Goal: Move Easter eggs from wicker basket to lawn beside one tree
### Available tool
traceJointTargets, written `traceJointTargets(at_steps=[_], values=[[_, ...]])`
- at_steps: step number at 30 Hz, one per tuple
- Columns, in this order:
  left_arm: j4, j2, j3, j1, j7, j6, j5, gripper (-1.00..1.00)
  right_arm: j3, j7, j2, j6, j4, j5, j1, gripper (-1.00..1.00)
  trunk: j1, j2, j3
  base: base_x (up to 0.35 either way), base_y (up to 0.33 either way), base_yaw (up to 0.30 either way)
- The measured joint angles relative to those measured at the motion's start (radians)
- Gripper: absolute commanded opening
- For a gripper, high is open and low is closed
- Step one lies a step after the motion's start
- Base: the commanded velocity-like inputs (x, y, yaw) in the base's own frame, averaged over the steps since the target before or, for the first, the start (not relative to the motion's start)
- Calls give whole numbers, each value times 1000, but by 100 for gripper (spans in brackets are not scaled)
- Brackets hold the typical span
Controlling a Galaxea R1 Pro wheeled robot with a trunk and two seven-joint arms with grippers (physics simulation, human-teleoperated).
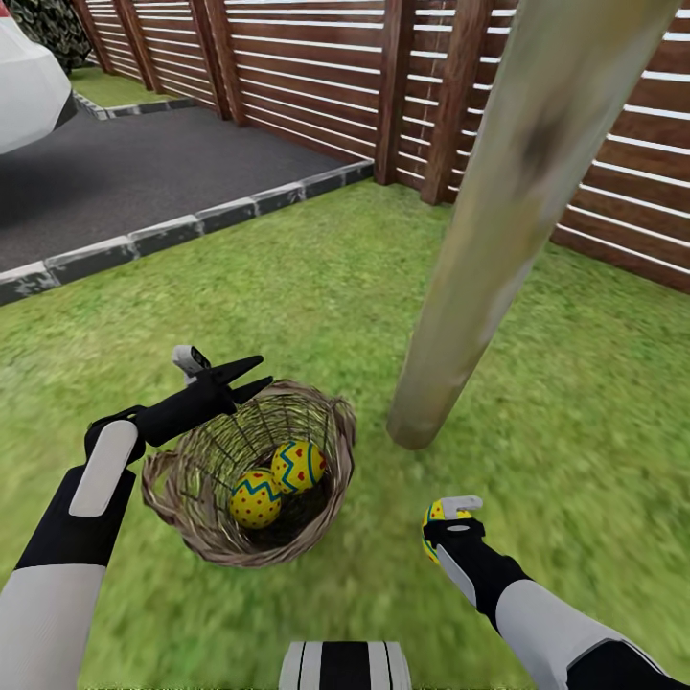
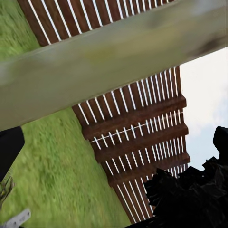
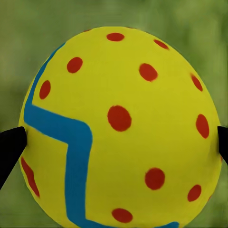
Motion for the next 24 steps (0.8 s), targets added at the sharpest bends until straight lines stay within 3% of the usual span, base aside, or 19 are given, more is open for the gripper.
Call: traceJointTargets(at_steps=[9, 13, 24], values=[[0, 0, 1, 1, 0, 0, 0, 100, 0, 0, 0, 0, -1, 0, 0, -100, 4, -2, -35, 0, 0, 0], [0, 0, 1, 1, 0, 0, 0, 100, 1, -6, 0, 6, -18, 30, -1, -100, 5, -3, -50, 0, 0, 0], [-1, 0, -2, 2, -1, 0, 2, 100, -1, -77, -2, 1, -87, 4, -1, -100, 10, -6, -89, 0, 0, 0]])
